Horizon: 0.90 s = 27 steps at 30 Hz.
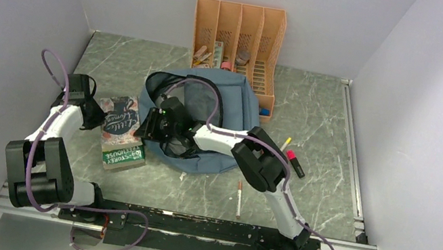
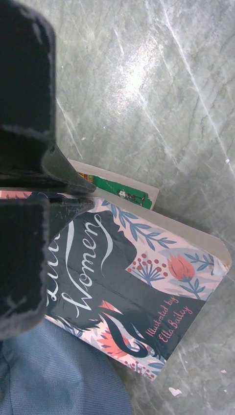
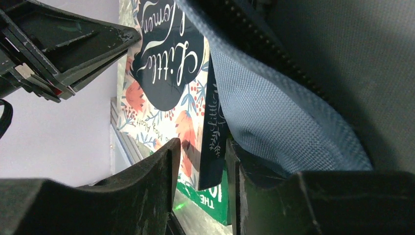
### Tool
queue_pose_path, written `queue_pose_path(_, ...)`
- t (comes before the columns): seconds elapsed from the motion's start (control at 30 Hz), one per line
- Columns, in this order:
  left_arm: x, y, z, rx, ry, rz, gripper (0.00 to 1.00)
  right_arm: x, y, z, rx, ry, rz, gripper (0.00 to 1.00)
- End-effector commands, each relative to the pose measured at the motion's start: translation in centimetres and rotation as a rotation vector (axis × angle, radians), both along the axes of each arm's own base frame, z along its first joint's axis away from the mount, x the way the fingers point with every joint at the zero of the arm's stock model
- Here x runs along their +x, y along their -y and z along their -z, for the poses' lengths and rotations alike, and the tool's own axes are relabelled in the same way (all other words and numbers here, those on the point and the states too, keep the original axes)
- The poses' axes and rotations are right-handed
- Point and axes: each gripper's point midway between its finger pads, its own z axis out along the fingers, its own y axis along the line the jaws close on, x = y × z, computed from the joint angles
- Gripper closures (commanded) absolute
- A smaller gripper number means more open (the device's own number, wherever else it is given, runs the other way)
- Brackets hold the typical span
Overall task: Pack the student bag
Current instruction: Pick up the book from the center of the board.
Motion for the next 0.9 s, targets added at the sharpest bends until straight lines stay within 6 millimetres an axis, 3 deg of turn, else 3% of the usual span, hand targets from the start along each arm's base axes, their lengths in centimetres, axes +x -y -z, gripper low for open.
queue_pose_path(0.0, -3.5, 2.3, 3.8, -0.101, -0.148, 0.042, 0.95, 0.6, -2.6, -3.1, 0.133, 0.016, -0.017, 0.57)
queue_pose_path(0.37, -3.5, 2.5, 3.7, -0.109, -0.144, 0.047, 0.95, 0.5, -2.2, -5.4, 0.181, 0.041, -0.007, 0.58)
queue_pose_path(0.67, -3.5, 2.6, 3.6, -0.114, -0.137, 0.055, 0.95, 0.1, -3.1, -4.5, 0.208, -0.013, -0.036, 0.59)
queue_pose_path(0.87, -3.4, 2.7, 3.6, -0.115, -0.135, 0.057, 0.95, 0.3, -2.1, -6.3, 0.210, 0.042, -0.012, 0.55)
